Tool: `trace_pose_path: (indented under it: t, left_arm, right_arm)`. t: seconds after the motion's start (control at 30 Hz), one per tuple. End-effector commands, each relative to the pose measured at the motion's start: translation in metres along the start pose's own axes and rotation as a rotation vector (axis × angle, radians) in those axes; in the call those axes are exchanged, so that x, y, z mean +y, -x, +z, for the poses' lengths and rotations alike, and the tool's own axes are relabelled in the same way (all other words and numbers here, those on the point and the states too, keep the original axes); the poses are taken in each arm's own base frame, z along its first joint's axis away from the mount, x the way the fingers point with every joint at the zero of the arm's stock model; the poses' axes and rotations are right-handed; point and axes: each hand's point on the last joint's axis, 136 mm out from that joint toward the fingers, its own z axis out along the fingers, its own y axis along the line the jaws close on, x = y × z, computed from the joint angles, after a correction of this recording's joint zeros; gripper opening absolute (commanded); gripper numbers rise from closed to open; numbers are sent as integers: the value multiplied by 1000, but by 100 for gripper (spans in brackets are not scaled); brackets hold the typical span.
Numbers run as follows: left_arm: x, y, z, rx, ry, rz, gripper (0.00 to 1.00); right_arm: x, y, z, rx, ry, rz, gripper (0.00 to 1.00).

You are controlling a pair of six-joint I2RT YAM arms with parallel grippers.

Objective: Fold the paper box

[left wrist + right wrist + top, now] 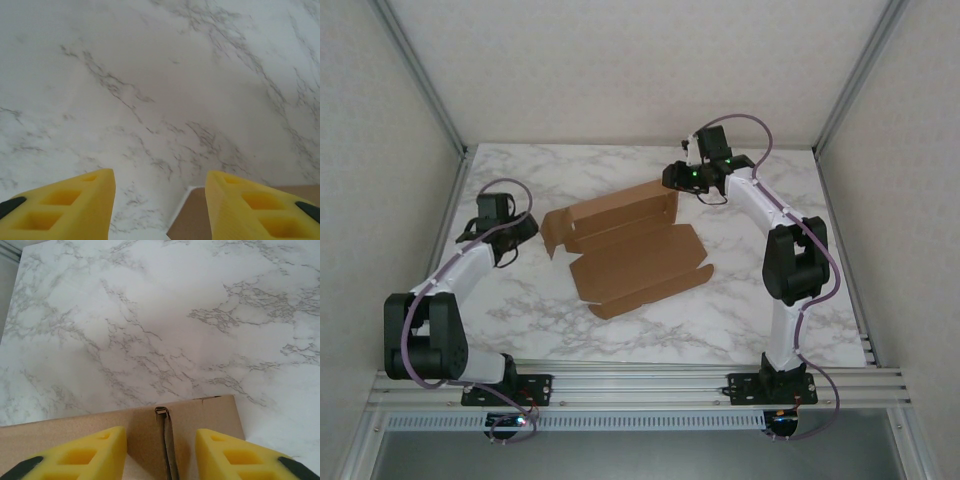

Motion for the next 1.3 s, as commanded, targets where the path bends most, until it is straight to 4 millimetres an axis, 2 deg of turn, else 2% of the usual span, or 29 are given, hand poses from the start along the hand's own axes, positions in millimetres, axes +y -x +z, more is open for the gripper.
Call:
trace_pose_path:
  t: [0.0, 0.23, 0.43, 0.6, 0.77, 0.97, 1.27]
  left_arm:
    - [-11, -11, -9, 32, -42, 43, 51]
    - [-16, -21, -11, 40, -71, 34, 50]
    - [-44, -28, -17, 46, -131, 82, 49]
    - [-58, -40, -23, 49, -171, 128, 49]
    - [-68, -37, -18, 29, -181, 171, 49]
    - [-90, -28, -15, 3, -216, 282, 48]
    - [-118, -39, -29, -52, -311, 398, 49]
  right_arm:
    - [-5, -23, 5, 85, -13, 3, 41]
    - [-3, -24, 7, 90, 0, 15, 41]
    - [-4, -24, 7, 96, -4, 15, 41]
    - [-2, -26, 9, 100, 7, 26, 41]
    - [1, -28, 11, 107, 22, 29, 42]
    - [3, -29, 11, 112, 29, 25, 42]
    - [3, -31, 12, 121, 29, 26, 41]
